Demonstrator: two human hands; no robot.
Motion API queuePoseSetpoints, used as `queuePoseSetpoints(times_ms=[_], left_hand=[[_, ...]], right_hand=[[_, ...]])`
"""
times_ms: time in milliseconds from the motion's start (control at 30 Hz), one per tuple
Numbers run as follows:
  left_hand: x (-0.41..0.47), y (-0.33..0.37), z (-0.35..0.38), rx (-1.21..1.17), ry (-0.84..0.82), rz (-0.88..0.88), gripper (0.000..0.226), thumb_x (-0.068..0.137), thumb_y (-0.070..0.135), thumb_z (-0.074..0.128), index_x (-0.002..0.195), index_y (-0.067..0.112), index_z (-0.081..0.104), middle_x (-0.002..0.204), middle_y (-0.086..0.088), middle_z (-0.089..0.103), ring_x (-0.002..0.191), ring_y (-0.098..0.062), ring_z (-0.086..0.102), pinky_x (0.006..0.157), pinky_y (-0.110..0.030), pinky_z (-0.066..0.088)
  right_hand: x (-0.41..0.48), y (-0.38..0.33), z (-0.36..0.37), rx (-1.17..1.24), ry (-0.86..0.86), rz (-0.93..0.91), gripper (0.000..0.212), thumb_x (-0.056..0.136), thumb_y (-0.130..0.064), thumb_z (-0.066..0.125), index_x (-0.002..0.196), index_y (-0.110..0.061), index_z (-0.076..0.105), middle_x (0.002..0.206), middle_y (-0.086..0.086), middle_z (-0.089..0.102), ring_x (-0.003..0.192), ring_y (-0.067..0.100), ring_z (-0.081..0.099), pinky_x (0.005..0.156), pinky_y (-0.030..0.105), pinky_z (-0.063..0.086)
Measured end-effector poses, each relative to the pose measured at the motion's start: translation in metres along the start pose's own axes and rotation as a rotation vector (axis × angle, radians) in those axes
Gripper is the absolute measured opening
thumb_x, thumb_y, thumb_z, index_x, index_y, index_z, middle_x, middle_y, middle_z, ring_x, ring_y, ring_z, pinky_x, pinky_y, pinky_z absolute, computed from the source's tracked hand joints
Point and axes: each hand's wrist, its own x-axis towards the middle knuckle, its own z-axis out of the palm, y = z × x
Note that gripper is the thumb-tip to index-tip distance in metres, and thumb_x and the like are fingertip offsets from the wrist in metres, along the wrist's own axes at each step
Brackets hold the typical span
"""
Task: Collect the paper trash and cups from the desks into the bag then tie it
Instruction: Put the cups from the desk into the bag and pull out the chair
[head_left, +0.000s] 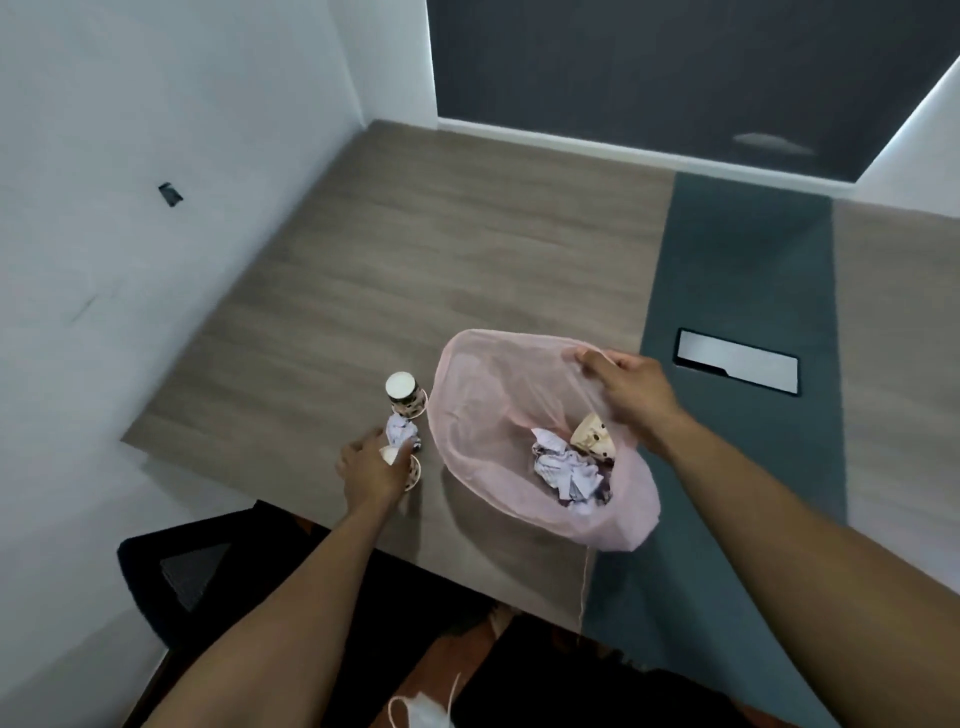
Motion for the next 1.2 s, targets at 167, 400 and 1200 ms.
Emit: queuePoseSetpoints(times_ms=[167,400,1200], left_hand=[[0.016,-0.04,0.015,0.069,-0.139,0.042,0.056,0.085,0.034,0.09,0.133,0.021,0.065,0.129,-0.022,0.055,0.121,-0.045,0.058,0.104,-0.044,0.049],[0.014,-0.015,-0.004,-0.023,-0.096,0.229,0.028,0.089,0.042,0.081,0.109,0.026,0.068,0.105,-0.004,0.072,0.099,-0.03,0.068,0.081,-0.038,0.049],[-0.065,0.182,0.056,0.274,-0.918,0.656,0.051,0.104,0.044,0.068,0.149,0.021,0.062,0.148,-0.005,0.068,0.133,-0.028,0.064,0.107,-0.037,0.049]], right_hand=[[0.0,0.006,0.005,0.03,0.042,0.037,0.026,0.096,-0.051,0.079,0.088,-0.027,0.086,0.086,0.004,0.079,0.077,0.02,0.051,0.066,0.032,0.04],[-0.002,0.012,0.007,0.057,0.064,0.034,0.019,0.097,-0.045,0.079,0.08,-0.048,0.086,0.096,-0.003,0.085,0.078,0.02,0.054,0.073,0.033,0.045],[-0.023,0.005,0.001,-0.047,-0.012,-0.044,0.06,0.097,-0.056,0.073,0.116,0.001,0.076,0.08,0.005,0.05,0.067,0.021,0.038,0.061,0.028,0.035]])
